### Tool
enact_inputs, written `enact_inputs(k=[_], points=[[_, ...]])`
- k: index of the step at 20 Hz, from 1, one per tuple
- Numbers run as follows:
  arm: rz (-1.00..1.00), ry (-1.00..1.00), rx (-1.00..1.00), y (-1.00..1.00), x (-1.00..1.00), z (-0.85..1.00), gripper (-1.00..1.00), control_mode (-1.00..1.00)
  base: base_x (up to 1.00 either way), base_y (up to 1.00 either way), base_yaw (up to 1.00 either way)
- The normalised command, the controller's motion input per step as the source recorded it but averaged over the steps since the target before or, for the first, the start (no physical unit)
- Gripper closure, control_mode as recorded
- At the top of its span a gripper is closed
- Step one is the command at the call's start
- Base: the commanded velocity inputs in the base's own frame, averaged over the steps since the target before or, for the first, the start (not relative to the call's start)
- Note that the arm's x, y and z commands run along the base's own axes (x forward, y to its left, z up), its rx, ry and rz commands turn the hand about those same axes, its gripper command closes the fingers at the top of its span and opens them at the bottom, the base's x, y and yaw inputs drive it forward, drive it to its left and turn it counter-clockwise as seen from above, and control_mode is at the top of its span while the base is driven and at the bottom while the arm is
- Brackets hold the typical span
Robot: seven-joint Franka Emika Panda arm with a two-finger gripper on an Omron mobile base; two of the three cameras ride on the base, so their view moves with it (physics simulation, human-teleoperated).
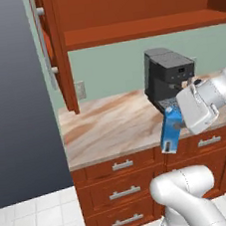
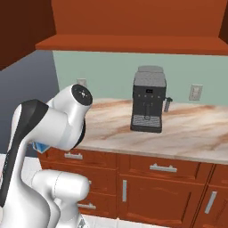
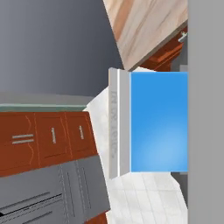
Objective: Pick the milk from the counter and place it in the open cabinet.
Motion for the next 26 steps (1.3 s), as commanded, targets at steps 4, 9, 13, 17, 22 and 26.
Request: enact_inputs(k=[4,9,13,17,22,26], points=[[0.0,0.0,0.0,0.0,0.0,0.0,1.0,1.0,0.36,-0.49,0.17],[0.0,0.0,0.0,0.0,0.0,0.0,1.0,1.0,0.31,-0.57,0.11],[0.0,0.0,0.0,0.0,0.0,0.0,1.0,1.0,0.34,-0.55,0.08],[0.0,0.0,0.0,0.0,0.0,0.0,1.0,1.0,0.64,-0.22,0.01],[0.0,0.0,0.0,0.0,0.0,0.0,1.0,1.0,0.65,-0.16,0.01],[0.0,0.0,0.0,0.0,0.0,0.0,1.0,1.0,0.36,-0.21,0.0]])
